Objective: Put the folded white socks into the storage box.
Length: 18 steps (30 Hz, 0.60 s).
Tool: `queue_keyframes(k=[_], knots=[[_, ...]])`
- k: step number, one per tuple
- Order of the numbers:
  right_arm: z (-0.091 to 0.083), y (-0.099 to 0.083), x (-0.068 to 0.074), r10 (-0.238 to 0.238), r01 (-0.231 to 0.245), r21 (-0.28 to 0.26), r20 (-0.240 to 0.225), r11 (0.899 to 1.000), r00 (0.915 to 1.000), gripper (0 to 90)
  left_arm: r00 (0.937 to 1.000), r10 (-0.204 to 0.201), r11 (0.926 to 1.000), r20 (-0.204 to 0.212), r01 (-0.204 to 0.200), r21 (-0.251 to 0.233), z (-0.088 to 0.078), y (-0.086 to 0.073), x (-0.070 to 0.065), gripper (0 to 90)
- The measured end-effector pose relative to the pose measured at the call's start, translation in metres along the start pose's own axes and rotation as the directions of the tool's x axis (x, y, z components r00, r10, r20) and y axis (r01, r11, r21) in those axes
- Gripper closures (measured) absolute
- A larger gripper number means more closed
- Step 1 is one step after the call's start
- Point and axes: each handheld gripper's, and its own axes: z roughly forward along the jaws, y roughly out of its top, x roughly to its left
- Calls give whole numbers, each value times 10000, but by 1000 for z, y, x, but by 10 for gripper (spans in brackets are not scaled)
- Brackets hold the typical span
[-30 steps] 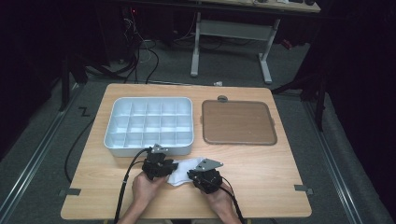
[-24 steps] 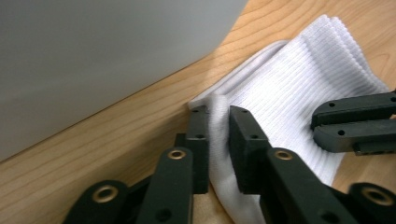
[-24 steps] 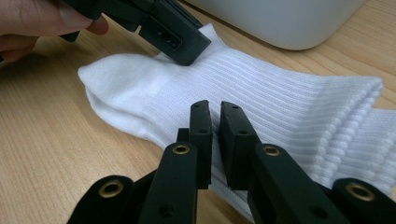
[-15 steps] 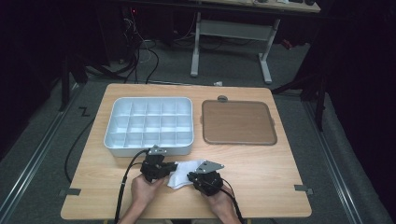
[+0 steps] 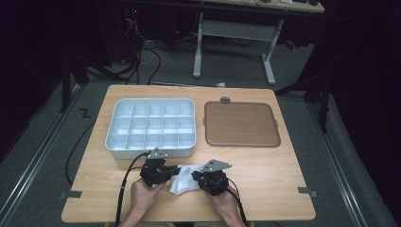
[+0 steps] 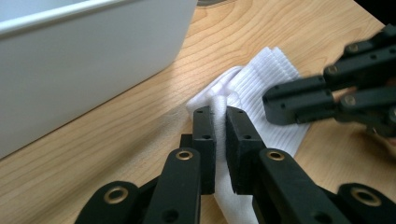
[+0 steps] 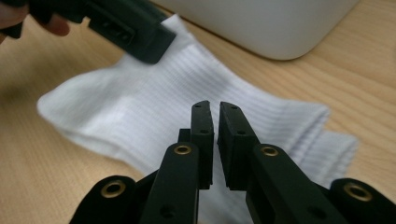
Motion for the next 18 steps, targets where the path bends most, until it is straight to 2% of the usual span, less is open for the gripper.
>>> queue_keyframes(k=[2, 4, 6, 10, 18], knots=[[0, 4, -1, -38, 38, 1, 138, 10000, 9999, 856, 10000, 44, 10000, 27, -44, 19, -1, 0, -1, 833], [2, 6, -4, -97, 93, 132, 334, 9999, 9994, 859, 10000, -79, 10000, 50, 80, -35, -2, 1, -2, 834], [4, 7, -5, -14, 6, 204, 361, 9998, 9993, 861, 10000, -53, 10000, 74, 53, 10, -3, 1, -3, 834], [12, 5, -5, -159, 141, 506, 338, 9986, 9993, 861, 9999, -69, 10000, 85, 69, -5, -3, 2, -4, 834], [19, 8, -3, -352, 338, 616, 212, 9975, 9992, 861, 9992, -259, 9996, 296, 261, -64, -6, 5, -6, 836]])
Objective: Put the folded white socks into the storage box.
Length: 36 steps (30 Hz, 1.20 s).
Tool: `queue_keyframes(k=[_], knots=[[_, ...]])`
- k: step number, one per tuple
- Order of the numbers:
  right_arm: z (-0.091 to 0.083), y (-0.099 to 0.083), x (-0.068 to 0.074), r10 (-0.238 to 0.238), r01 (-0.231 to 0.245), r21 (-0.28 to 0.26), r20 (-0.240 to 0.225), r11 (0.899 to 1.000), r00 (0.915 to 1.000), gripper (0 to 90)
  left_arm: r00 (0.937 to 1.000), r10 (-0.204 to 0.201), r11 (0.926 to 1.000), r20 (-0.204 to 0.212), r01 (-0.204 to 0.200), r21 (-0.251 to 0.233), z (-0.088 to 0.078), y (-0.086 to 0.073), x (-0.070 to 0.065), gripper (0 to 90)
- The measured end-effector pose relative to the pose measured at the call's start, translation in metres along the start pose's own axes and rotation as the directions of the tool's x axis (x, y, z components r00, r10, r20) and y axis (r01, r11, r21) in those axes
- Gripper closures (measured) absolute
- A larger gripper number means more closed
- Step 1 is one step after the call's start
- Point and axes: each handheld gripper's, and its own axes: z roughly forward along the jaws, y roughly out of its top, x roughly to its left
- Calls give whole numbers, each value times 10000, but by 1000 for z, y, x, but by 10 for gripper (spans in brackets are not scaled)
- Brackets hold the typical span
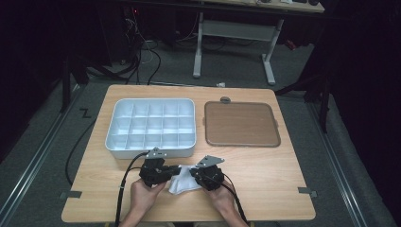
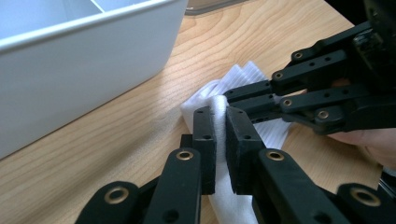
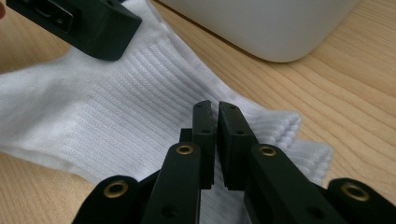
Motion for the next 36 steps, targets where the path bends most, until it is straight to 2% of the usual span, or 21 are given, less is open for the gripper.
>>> queue_keyframes(k=[7, 14, 19, 21, 29, 33, 36], knots=[[7, 5, 2, 51, -52, -44, -336, 10000, 9994, 861, 9997, 259, 9996, -34, -259, -60, -2, 5, -7, 839], [10, 7, 3, -29, 29, -7, -437, 10000, 9990, 861, 9985, 528, 9985, -135, -530, -127, 0, 7, -12, 838], [12, 9, 5, 0, 2, 33, -633, 10000, 9980, 862, 9975, 703, 9975, -34, -704, -64, 2, 9, -17, 841], [15, 11, 7, -17, 18, 14, -720, 10000, 9974, 862, 9988, 492, 9988, 69, -492, -74, 2, 11, -17, 845], [22, 17, 17, -191, 194, 22, -992, 9998, 9949, 862, 9992, 386, 9992, 29, -386, -51, 6, 13, -11, 855], [19, 17, 16, -143, 150, 64, -994, 9999, 9949, 848, 9992, 395, 9992, -53, -394, 49, 9, 12, -11, 857], [15, 17, 18, -356, 363, 62, -814, 9993, 9960, 826, 9989, 458, 9990, -123, -457, 23, 10, 11, -11, 857]])
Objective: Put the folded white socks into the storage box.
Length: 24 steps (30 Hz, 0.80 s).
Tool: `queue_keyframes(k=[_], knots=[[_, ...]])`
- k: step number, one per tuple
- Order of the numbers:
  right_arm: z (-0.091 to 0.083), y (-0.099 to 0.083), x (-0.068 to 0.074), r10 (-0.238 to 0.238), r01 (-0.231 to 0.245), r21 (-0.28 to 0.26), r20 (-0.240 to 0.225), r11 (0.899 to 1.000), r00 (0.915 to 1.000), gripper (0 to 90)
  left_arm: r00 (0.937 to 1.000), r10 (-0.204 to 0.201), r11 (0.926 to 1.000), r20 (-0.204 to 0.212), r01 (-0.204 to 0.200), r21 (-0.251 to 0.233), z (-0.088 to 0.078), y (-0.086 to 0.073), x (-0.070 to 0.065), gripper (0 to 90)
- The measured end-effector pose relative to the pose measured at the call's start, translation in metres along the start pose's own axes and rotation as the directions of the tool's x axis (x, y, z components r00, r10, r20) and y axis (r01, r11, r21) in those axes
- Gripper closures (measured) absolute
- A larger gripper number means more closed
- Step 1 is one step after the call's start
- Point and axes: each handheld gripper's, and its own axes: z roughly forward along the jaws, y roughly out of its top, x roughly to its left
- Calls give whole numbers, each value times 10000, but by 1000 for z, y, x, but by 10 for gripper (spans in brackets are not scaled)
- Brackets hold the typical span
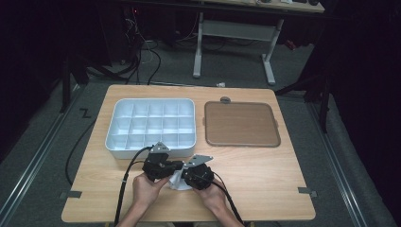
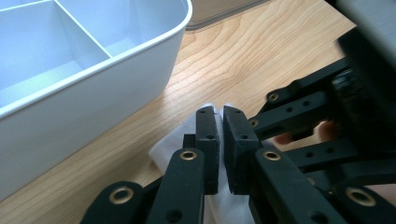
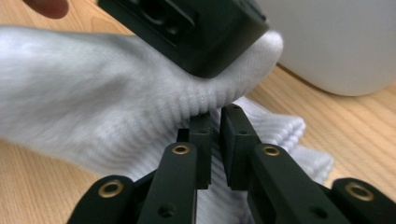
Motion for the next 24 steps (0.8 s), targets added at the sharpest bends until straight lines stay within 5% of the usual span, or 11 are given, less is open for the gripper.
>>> queue_keyframes(k=[15, 24], knots=[[-49, -12, -29, 914, -850, -779, 835, 9933, 9923, 766, 9998, 128, 9999, -172, -127, 57, 1, -1, 1, 858], [-48, -26, -31, 1260, -1215, -677, 660, 9903, 9898, 755, 9998, 154, 9999, -153, -152, 78, 1, -1, -1, 858]])
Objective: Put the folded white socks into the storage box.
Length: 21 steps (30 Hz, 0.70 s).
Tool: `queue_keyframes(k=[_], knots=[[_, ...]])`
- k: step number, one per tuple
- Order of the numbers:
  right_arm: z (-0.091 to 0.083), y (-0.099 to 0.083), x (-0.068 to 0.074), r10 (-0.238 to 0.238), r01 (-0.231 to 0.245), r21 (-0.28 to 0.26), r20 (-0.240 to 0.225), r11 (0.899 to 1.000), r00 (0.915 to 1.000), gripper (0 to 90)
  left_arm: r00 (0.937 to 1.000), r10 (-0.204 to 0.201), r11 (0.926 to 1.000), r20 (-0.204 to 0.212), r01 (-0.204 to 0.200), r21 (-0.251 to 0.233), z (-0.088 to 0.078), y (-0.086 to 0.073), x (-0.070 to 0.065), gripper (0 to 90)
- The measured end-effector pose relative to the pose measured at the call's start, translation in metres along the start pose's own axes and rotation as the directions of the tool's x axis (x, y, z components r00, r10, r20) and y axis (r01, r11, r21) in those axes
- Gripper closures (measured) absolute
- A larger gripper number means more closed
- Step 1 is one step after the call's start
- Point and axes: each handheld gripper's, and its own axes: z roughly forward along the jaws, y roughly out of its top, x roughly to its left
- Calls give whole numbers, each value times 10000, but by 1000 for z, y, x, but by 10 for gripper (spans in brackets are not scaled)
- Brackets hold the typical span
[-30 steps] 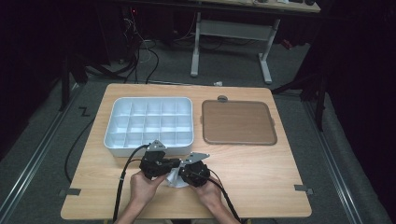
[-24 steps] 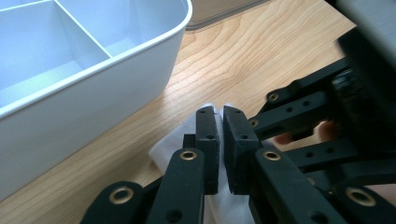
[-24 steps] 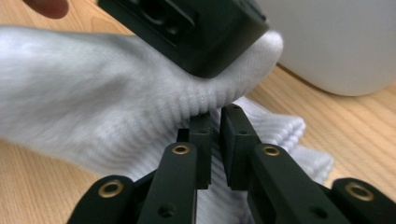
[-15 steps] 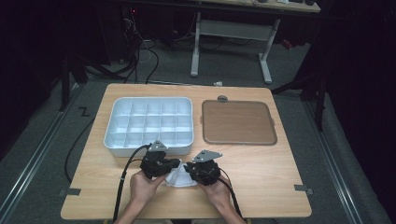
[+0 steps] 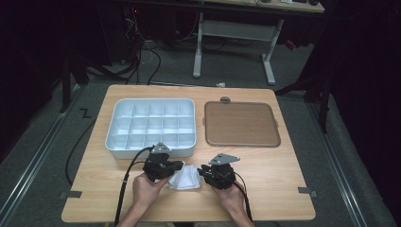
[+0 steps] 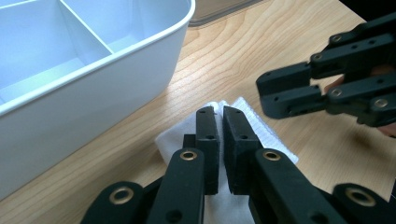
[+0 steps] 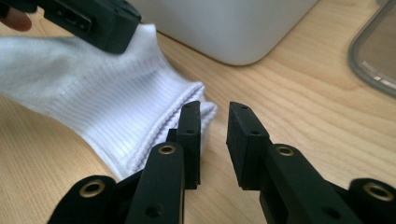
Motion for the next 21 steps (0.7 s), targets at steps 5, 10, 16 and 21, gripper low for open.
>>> queue_keyframes(k=[5, 10, 16, 21], knots=[[7, -4, 3, -90, 92, 183, -87, 9998, 9999, 756, 10000, -32, 10000, 74, 32, -23, 0, -1, -2, 858], [12, -6, 5, -148, 150, 355, -47, 9993, 9999, 758, 9998, -78, 10000, 195, 79, -19, 2, -2, -6, 857], [17, -8, 7, -220, 222, 501, -36, 9985, 9998, 764, 9995, -85, 9999, 296, 87, -64, 7, -4, -10, 857], [19, -8, 7, -348, 350, 513, -35, 9981, 9994, 771, 9994, 20, 10000, 344, -17, -80, 14, -7, -12, 857]])
